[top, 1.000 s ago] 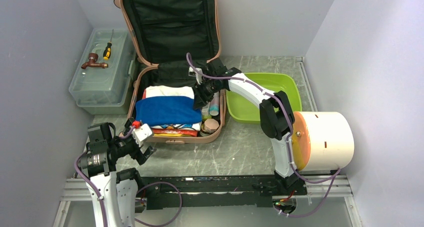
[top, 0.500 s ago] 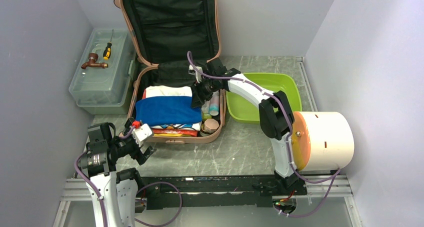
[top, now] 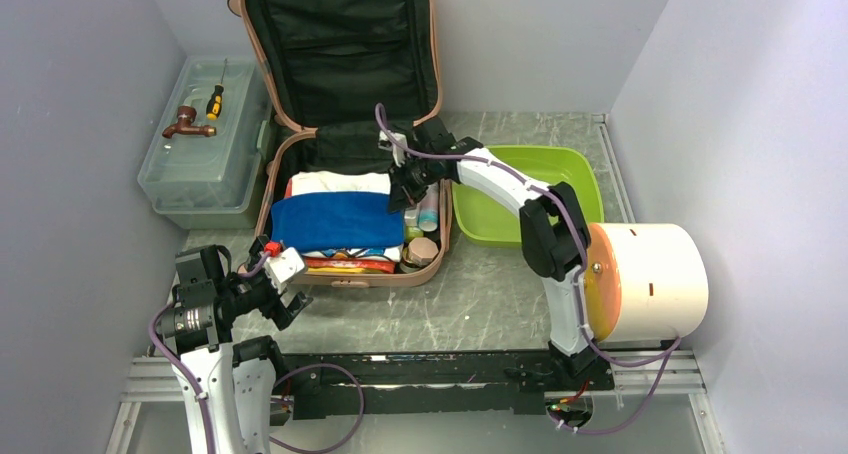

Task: Open, take out, and arrange the luggage
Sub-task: Pick up the personal item from the luggage.

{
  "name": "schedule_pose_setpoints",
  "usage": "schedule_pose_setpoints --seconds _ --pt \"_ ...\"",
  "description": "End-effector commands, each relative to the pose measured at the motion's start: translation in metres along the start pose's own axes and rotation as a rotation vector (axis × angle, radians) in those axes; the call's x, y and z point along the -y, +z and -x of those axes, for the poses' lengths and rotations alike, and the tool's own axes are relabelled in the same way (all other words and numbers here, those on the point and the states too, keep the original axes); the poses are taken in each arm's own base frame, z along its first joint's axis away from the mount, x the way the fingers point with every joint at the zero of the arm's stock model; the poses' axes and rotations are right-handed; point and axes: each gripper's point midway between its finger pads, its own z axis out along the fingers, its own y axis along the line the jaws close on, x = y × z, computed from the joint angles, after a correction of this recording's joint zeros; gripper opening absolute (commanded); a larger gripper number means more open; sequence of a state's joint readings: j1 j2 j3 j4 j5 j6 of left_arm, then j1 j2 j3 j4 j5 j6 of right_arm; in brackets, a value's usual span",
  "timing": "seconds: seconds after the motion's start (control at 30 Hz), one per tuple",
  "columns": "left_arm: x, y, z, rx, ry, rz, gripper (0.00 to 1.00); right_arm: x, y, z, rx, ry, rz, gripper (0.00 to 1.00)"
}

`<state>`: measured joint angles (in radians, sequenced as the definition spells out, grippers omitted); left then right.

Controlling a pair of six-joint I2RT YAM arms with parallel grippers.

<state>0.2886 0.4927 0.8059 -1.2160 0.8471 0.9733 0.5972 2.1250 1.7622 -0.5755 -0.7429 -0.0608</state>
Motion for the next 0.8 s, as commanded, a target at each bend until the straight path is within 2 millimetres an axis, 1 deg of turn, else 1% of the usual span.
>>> schedule_pose_setpoints --seconds 0.0,0.07,0.1,0.2,0.3,0.43,0.53,0.6,0.7,0.77 --pt "-0.001 0.001 0.002 0.013 -0.017 -0.001 0.99 -0.025 -0.058 0.052 0.147 -0.16 -0.134 0.0" --pt "-0.001 0.001 0.002 0.012 -0.017 0.0 1.0 -0.038 -0.075 0.064 0.194 -0.188 -0.143 0.0" --pt "-0.001 0.001 0.002 0.014 -0.015 0.0 1.0 -0.055 -0.092 0.074 0.233 -0.21 -0.14 0.0" --pt "-0.001 0.001 0.002 0.014 -0.014 0.001 0.99 -0.061 -0.107 0.081 0.255 -0.221 -0.165 0.0" --pt "-0.001 0.001 0.002 0.014 -0.011 0.003 0.99 -0.056 -0.123 0.084 0.267 -0.213 -0.209 0.0" --pt "-0.001 0.0 0.003 0.015 -0.01 0.006 1.0 -0.034 -0.154 0.084 0.269 -0.159 -0.293 0.0" --pt "-0.001 0.0 0.003 0.016 -0.012 0.009 0.99 -0.011 -0.176 0.076 0.259 -0.108 -0.336 0.0" --pt "-0.001 0.0 0.003 0.016 -0.012 0.011 0.99 0.001 -0.181 0.067 0.246 -0.088 -0.35 0.0" --pt "-0.002 0.0 0.003 0.015 -0.012 0.013 0.99 0.027 -0.185 0.046 0.195 -0.059 -0.402 0.0" --pt "-0.002 0.0 0.003 0.015 -0.013 0.013 0.99 0.042 -0.187 0.037 0.195 -0.041 -0.421 0.0"
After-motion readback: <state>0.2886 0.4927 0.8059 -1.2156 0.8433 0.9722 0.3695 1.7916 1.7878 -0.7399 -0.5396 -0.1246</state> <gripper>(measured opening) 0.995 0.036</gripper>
